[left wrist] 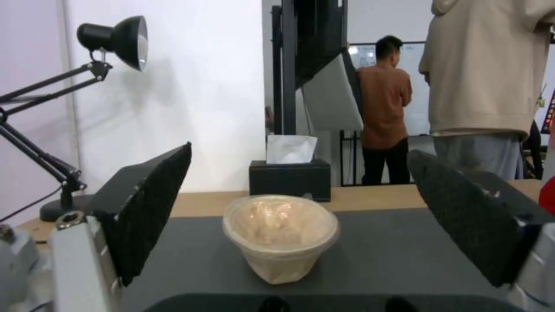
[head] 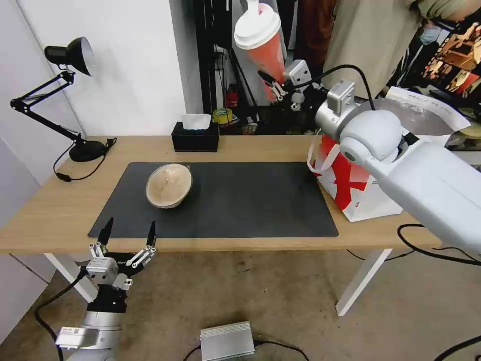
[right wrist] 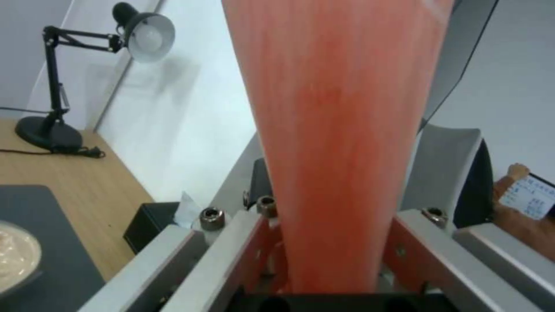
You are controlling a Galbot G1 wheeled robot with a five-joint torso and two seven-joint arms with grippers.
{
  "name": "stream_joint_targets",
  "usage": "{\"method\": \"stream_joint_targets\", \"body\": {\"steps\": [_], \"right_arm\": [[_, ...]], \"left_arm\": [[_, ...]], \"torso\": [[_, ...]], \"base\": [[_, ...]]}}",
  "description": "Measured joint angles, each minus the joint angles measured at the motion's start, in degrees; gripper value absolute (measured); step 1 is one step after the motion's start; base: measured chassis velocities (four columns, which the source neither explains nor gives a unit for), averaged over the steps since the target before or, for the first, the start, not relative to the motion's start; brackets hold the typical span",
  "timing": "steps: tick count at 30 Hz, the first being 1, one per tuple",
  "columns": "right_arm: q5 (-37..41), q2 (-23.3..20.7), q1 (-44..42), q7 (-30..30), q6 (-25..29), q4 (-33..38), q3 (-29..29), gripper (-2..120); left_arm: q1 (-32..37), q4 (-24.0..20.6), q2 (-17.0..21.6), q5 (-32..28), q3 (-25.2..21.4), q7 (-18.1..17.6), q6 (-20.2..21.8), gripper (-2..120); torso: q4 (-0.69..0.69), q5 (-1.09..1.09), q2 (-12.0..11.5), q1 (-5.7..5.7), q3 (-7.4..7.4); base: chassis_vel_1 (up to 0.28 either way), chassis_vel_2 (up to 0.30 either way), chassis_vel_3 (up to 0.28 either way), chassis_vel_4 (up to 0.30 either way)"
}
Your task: Pick up the trash from the table and place it into the takeout bag.
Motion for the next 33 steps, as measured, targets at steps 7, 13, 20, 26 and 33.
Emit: {"method": "stream_joint_targets", "body": {"steps": [7, 13, 20, 26, 33], "right_arm": [[-1.97, -3.00, -0.06, -2.90, -1.41, -0.31, 2.40, 9], [-3.97, -5.72, -1.26, -5.71, -1.97, -0.14, 4.95, 9], [-5.69, -8.20, -4.05, -7.80, -2.29, 0.43, 8.14, 9], [-8.19, -10.29, -6.14, -9.40, -2.30, 0.11, 10.73, 9], [-13.10, -13.18, -9.10, -13.48, -1.85, -1.48, 15.20, 9]], "left_arm": [[-0.41, -0.03, 0.43, -0.56, -0.35, 0.00, 0.00, 100], [-0.07, -0.51, 0.47, -0.62, -0.66, 0.00, 0.00, 100], [0.07, -0.73, 0.42, -0.58, -0.55, 0.00, 0.00, 100], [-0.32, -0.68, 0.51, -0.39, -0.16, 0.00, 0.07, 100], [-0.54, -0.65, 0.64, -0.27, 0.05, 0.00, 0.23, 100]], "torso": [[0.00, 0.00, 0.00, 0.00, 0.00], [0.00, 0.00, 0.00, 0.00, 0.00], [0.00, 0.00, 0.00, 0.00, -0.01], [0.00, 0.01, 0.00, 0.00, 0.00], [0.00, 0.00, 0.00, 0.00, 0.00]], "base": [[0.000, 0.000, 0.000, 0.000], [0.000, 0.000, 0.000, 0.000], [0.000, 0.000, 0.000, 0.000], [0.000, 0.000, 0.000, 0.000], [0.000, 0.000, 0.000, 0.000]]}}
